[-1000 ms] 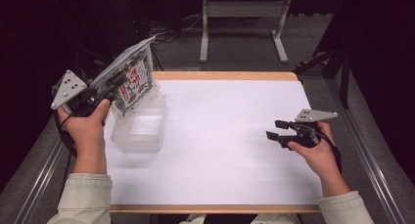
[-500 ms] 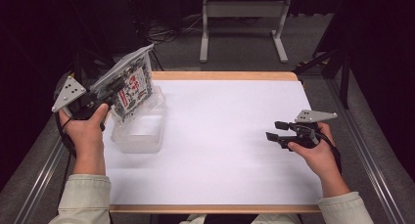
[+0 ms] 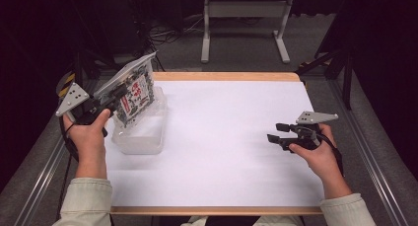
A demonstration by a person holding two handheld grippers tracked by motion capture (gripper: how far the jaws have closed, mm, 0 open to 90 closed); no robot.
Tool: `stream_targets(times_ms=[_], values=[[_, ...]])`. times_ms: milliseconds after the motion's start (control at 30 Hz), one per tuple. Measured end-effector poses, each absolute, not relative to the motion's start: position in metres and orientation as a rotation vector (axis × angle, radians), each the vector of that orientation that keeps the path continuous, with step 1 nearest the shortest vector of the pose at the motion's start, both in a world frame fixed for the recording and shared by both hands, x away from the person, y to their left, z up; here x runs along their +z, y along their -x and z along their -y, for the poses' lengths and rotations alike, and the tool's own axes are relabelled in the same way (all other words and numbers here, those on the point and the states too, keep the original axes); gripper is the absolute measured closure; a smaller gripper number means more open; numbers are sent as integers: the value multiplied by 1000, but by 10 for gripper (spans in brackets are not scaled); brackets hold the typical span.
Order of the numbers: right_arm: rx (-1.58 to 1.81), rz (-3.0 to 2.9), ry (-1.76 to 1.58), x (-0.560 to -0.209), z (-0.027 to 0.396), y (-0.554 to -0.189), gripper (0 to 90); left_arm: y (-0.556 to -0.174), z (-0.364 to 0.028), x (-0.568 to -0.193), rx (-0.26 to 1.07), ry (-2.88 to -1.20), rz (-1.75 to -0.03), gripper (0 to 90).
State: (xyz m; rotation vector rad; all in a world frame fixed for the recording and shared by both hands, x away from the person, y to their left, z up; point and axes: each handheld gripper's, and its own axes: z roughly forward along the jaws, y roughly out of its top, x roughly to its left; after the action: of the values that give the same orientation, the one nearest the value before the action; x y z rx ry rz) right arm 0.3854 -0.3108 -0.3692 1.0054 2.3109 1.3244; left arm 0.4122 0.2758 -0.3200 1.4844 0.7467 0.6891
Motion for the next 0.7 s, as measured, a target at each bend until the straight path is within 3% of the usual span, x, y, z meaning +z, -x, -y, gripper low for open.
stream_targets(times_ms=[500, 700], values=[[1326, -2315, -1013, -371, 310, -386, 385, -416, -283, -331, 617, -1484, -788, 724], [1331, -2315, -1019, -372, 310, -387, 382, -420, -276, -334, 607, -1571, -810, 724]])
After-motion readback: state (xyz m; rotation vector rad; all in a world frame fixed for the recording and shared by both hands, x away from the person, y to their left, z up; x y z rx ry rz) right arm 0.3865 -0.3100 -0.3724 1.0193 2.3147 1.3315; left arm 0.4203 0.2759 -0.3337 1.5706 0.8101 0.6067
